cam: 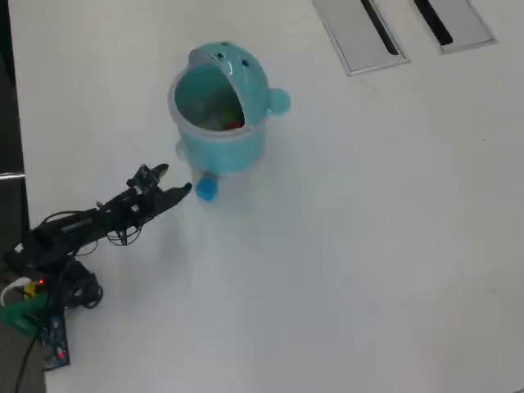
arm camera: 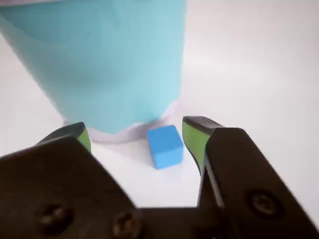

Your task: Grasp RGB lego blocks and put them in the bin one by one.

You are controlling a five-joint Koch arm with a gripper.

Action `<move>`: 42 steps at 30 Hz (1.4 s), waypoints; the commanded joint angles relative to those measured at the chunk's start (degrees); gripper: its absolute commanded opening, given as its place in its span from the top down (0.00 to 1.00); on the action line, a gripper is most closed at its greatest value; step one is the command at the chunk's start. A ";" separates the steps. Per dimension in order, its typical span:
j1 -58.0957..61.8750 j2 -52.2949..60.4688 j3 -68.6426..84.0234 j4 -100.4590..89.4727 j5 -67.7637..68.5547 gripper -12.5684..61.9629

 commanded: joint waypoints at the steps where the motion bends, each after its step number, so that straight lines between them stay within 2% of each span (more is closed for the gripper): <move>1: 0.18 -1.76 -3.43 -3.78 -1.23 0.38; 19: -0.62 -17.67 -6.33 -13.71 -2.11 0.38; 42: 4.13 -35.07 -16.61 -19.86 -4.31 0.38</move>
